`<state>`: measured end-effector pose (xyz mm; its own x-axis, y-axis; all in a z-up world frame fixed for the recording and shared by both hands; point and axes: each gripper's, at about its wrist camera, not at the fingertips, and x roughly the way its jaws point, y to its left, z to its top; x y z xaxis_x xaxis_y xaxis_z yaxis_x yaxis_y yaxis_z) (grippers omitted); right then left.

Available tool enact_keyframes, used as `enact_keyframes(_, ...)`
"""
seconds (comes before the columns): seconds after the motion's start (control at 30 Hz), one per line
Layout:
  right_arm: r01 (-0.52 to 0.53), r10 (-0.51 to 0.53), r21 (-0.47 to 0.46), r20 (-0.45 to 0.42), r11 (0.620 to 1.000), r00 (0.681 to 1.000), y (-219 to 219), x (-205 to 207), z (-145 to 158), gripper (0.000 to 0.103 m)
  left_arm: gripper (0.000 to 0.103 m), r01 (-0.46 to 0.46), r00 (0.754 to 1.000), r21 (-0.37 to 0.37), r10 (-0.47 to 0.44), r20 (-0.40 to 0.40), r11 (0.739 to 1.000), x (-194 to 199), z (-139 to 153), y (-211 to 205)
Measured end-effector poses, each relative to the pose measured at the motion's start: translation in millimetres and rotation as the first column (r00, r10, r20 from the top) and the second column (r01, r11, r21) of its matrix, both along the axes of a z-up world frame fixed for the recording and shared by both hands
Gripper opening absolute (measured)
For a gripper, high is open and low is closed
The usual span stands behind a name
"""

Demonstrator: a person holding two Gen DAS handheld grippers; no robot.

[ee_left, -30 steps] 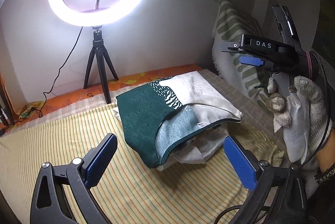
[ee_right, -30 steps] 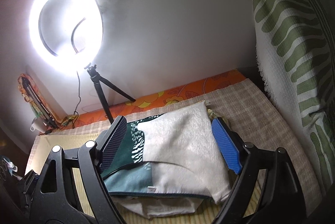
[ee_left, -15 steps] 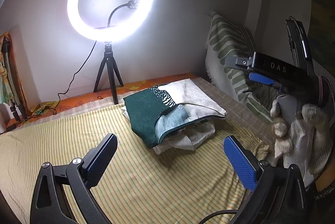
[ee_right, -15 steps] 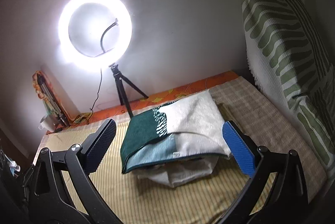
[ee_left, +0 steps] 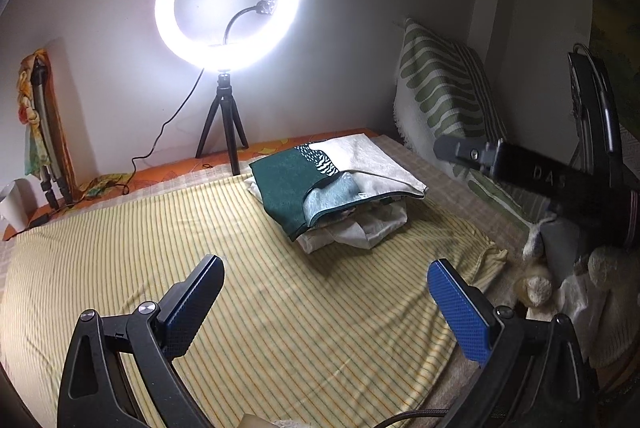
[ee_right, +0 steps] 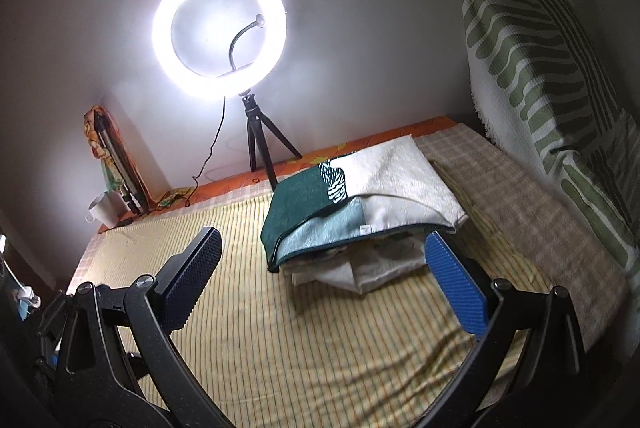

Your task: Fold small clothes

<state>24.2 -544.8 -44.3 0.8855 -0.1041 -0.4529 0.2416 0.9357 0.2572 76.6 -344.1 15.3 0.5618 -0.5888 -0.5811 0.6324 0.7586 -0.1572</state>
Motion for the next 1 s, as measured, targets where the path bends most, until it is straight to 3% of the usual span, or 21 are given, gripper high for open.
enact_keyframes(0.43,0.034,-0.035,0.073,0.012,0.997,0.999,10.7,-33.3,-30.6,0.103,0.103,-0.024,0.999,0.024,0.024,0.029,0.999,-33.6,-14.9,11.0)
enact_keyframes(1.0,0.03,-0.03,0.009,0.0,1.0,1.0,25.7,-38.4,-37.3,0.103,0.103,-0.062,0.998,0.049,0.061,0.023,0.997,-49.3,-37.1,18.7)
